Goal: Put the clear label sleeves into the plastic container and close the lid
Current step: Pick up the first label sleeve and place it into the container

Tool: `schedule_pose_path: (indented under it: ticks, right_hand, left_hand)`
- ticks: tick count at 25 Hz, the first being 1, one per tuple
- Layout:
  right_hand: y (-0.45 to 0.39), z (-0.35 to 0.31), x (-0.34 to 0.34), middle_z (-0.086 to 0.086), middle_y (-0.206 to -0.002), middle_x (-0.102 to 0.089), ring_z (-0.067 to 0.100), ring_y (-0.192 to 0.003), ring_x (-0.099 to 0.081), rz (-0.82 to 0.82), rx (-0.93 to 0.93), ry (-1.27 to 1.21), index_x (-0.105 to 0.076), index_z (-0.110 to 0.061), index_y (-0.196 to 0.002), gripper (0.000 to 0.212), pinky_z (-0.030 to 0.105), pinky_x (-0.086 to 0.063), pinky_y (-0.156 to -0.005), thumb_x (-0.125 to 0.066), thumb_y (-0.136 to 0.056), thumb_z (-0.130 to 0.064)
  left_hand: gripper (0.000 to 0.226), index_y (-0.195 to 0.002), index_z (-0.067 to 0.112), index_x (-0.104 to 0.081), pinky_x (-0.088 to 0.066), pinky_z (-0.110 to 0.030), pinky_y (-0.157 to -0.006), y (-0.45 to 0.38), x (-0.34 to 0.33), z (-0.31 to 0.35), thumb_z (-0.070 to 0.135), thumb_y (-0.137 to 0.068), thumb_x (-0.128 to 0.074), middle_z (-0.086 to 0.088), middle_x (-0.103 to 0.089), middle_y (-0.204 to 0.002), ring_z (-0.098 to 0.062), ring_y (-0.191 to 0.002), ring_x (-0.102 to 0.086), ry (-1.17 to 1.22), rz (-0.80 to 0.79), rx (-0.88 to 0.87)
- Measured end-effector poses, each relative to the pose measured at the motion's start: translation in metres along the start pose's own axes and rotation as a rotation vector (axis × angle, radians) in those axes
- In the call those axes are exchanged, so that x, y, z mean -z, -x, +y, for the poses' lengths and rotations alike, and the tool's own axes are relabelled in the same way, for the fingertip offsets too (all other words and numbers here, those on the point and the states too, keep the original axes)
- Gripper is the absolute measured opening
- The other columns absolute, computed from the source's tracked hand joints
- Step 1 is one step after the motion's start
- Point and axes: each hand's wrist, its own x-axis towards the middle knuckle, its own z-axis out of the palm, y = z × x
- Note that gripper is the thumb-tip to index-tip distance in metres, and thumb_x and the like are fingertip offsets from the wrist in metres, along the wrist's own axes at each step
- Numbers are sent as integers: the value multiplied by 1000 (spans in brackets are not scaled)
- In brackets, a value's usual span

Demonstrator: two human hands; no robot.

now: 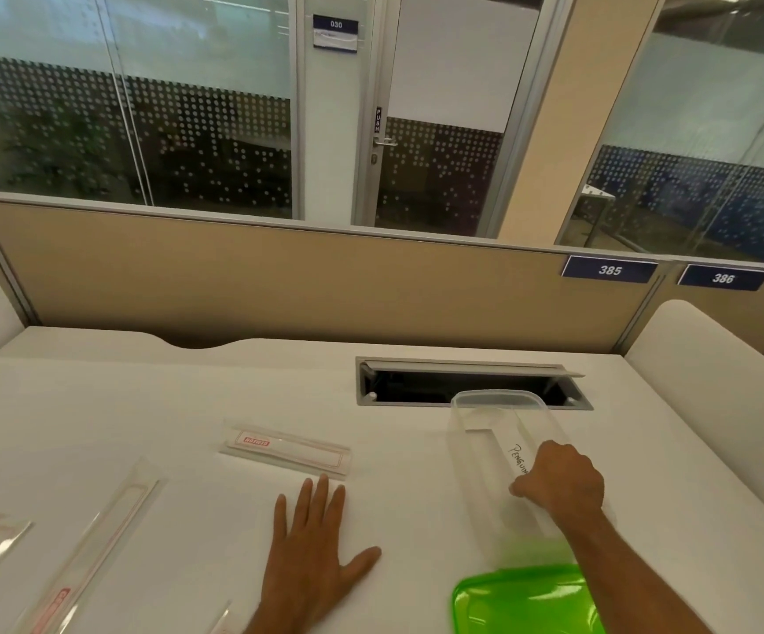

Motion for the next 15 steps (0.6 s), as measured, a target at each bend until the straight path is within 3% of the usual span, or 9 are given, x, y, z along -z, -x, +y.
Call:
schedule_pose_path:
  ticks: [8,11,13,15]
  right_hand:
    - [-4,-4,-17,-4,-79,-44,22,-94,-63,-80,-42,-28,-54,-21,-98,63,28,-43,-63,-81,-54,-55]
    - [-6,-1,-17,-2,-86,-53,23,-96,-64,-107,-50,-18,-56,-19,-103,66,29,-46,-65,-81,-55,-57]
    - [-6,-4,-11,-1,-95,-61,22,-94,-64,-57,-17,40,-57,-20,-103,63,30,-47,-67,-76,-60,-63]
    - [-7,-17,1,-2,-93,-64,20,-89,-66,118,62,71,-61,-19,-104,53,29,-47,-67,-64,-75,-64]
  left_hand:
    - [95,-137,13,-56,-3,-50,-112,2,0,-2,84,-80,-29,-12,-50,-147,-32,-136,-46,-28,-3,-2]
    - [94,-136,13,-57,-3,-49,-113,3,-1,-3,83,-80,-32,-12,-51,-146,-32,-136,-46,-53,32,-9]
    - [90,-134,13,-59,-7,-49,-113,3,-4,-4,81,-79,-37,-12,-56,-142,-32,-134,-49,-55,69,-5]
    - [80,-126,14,-63,-26,-50,-110,0,-2,-4,76,-79,-44,-9,-62,-130,-32,-124,-57,-14,115,-2]
